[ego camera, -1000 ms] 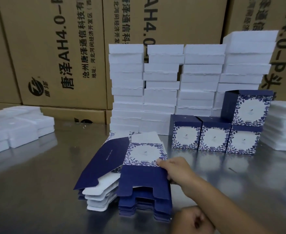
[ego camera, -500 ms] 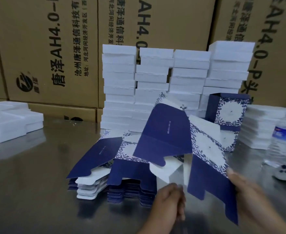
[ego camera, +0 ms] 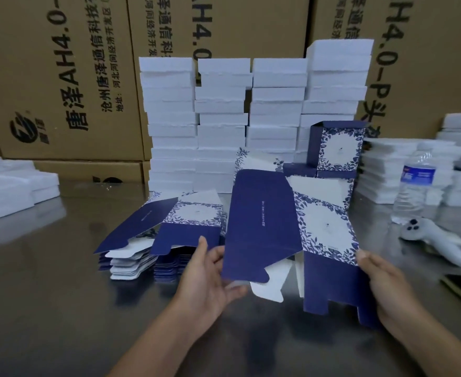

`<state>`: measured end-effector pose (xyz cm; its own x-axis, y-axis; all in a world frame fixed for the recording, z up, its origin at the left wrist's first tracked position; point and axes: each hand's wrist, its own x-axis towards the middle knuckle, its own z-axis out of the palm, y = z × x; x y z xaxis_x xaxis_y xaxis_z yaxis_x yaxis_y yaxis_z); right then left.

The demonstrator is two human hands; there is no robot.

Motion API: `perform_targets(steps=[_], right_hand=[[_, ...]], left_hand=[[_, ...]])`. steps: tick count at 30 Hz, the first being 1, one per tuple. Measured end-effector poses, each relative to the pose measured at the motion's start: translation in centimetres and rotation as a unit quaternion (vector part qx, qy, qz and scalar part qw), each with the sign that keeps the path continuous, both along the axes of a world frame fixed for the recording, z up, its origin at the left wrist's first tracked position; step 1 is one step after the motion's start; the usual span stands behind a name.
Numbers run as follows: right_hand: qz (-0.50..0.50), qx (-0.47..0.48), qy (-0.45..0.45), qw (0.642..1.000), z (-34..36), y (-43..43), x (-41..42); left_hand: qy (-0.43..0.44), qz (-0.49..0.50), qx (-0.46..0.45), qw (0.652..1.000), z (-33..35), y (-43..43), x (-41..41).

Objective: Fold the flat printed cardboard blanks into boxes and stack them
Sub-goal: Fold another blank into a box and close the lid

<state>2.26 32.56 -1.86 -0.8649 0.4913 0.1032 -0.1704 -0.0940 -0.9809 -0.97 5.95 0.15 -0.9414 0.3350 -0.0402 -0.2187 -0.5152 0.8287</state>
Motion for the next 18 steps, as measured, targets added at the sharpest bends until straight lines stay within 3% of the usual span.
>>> perform_targets(steps=[7, 11, 18], right_hand=[[0.004, 0.09, -0.001, 0.996, -0.1, -0.4, 0.1], [0.009, 0.098, -0.003, 0.995, -0.4, -0.9, -0.1], [0.001, 0.12, -0.005, 0.993, -0.4, -0.9, -0.1]], left_hand=[[0.1, 0.12, -0.239, 0.959, -0.6, -1.0, -1.0], [0.158, 0.125, -0.27, 0.941, -0.9, -1.5, -1.1], [0.319, 0.195, -0.443, 0.815, -1.6, -1.9, -1.7]])
